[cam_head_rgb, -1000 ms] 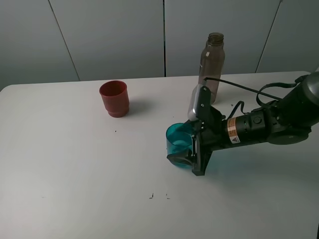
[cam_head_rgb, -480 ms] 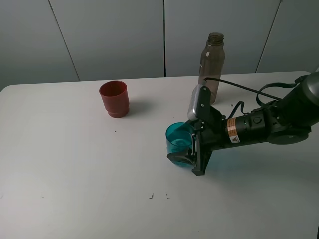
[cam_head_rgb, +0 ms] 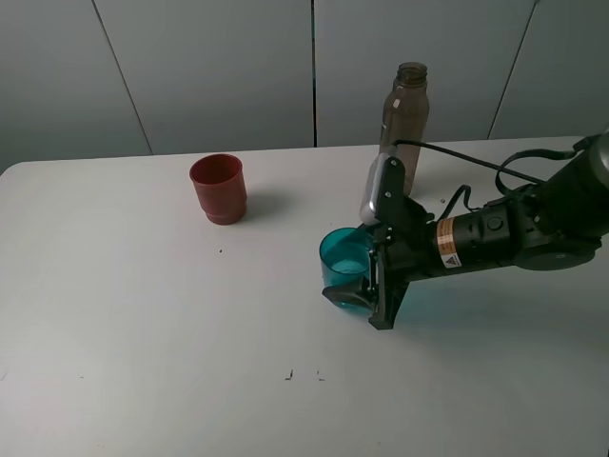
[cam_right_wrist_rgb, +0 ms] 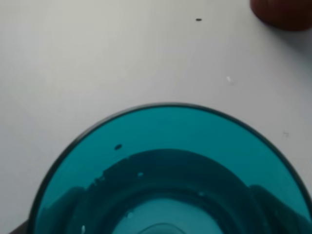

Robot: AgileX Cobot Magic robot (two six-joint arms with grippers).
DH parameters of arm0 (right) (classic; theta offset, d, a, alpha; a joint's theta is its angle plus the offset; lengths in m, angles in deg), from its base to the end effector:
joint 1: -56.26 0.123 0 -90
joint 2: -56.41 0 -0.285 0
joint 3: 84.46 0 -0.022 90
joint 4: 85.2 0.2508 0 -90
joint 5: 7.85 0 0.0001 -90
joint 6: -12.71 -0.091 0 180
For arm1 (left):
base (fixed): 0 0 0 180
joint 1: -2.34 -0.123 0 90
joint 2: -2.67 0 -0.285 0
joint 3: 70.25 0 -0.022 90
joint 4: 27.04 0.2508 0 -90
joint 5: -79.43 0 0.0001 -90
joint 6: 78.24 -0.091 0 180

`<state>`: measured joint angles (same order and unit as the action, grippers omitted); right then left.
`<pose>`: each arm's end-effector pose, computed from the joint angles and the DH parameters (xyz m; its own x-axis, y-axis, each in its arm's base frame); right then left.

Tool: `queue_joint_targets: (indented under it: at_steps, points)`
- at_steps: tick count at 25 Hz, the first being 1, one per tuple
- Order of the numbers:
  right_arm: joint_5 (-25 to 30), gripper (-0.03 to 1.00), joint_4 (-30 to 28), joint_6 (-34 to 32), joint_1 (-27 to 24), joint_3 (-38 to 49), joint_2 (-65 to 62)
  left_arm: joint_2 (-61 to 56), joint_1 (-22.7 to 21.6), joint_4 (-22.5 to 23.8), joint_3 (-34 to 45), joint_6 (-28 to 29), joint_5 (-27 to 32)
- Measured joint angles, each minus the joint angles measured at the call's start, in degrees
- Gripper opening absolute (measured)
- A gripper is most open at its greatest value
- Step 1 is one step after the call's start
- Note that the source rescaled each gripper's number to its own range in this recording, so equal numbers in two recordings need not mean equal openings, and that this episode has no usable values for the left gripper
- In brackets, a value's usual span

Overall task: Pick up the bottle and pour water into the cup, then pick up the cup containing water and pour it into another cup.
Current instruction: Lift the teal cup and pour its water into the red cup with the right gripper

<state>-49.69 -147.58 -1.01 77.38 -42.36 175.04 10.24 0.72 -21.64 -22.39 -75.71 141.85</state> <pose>0.2503 0.1543 0.0889 -0.0896 -0.6042 -0.7918 -0.9532 0.2824 -0.1077 -0.0085 0.0074 0.2787 -0.4653 -0.0136 -0.8850 -0.1022 0.9940 0.0385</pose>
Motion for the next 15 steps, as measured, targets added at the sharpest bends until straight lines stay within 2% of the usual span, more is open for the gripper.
queue_joint_targets:
  at_steps: [8,15]
  points:
    - [0.3,0.12,0.6,-2.4,0.0,0.0,-4.6,0.0,0.0,0.0,0.0,0.0,0.0]
    - [3.3,0.12,5.2,-4.2,3.4,-0.5,-5.7,0.0,0.0,0.0,0.0,0.0,0.0]
